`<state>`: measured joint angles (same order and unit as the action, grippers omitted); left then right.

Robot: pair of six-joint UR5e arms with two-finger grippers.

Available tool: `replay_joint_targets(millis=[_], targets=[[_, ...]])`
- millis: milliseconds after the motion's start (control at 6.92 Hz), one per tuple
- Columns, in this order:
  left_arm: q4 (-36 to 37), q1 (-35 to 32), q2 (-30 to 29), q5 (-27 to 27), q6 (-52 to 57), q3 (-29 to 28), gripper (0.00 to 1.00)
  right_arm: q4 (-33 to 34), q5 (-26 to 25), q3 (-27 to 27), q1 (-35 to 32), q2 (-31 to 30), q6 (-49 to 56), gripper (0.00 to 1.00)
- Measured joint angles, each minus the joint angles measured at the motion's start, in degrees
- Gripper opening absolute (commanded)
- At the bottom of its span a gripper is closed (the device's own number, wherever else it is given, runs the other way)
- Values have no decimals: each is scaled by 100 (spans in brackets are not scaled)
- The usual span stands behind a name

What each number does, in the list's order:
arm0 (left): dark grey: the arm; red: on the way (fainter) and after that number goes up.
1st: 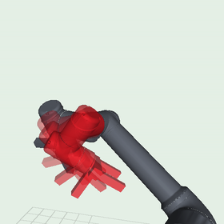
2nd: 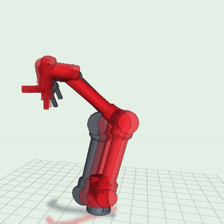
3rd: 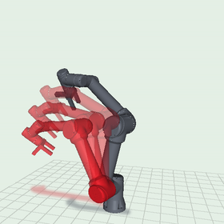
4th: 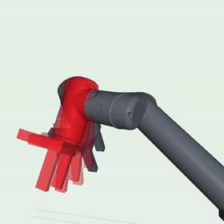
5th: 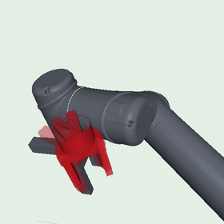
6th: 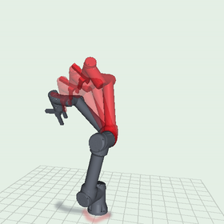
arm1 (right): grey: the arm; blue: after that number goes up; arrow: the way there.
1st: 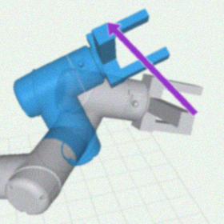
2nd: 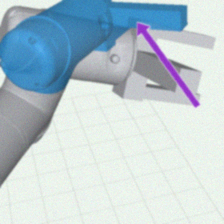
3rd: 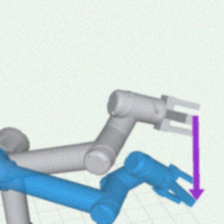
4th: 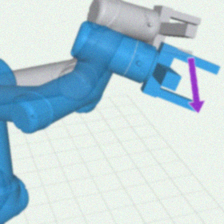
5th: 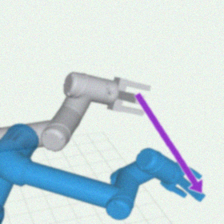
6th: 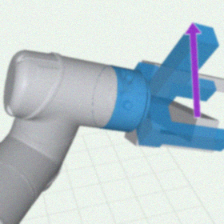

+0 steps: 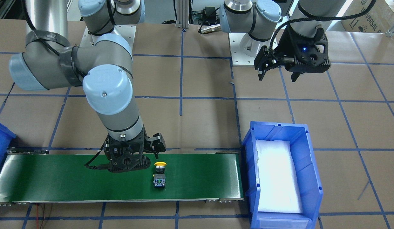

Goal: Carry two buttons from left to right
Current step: 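Lower the right gripper onto the yellow button on the conveyor and grasp it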

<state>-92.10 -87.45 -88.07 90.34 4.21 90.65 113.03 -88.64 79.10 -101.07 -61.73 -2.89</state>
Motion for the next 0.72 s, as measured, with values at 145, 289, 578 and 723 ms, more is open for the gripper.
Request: replay_joint_targets(millis=[145, 289, 578, 723], targets=[[-1, 0, 0, -4, 6, 3, 100, 153, 6, 0, -5, 132, -63, 100], [-1, 0, 0, -11, 8, 4, 100, 255, 8, -1, -8, 235, -114, 100], [-1, 0, 0, -15, 10, 6, 100, 350, 0, -6, -9, 354, -162, 100], [-1, 0, 0, -11, 10, 6, 100, 426, -3, -6, -9, 425, -178, 100]])
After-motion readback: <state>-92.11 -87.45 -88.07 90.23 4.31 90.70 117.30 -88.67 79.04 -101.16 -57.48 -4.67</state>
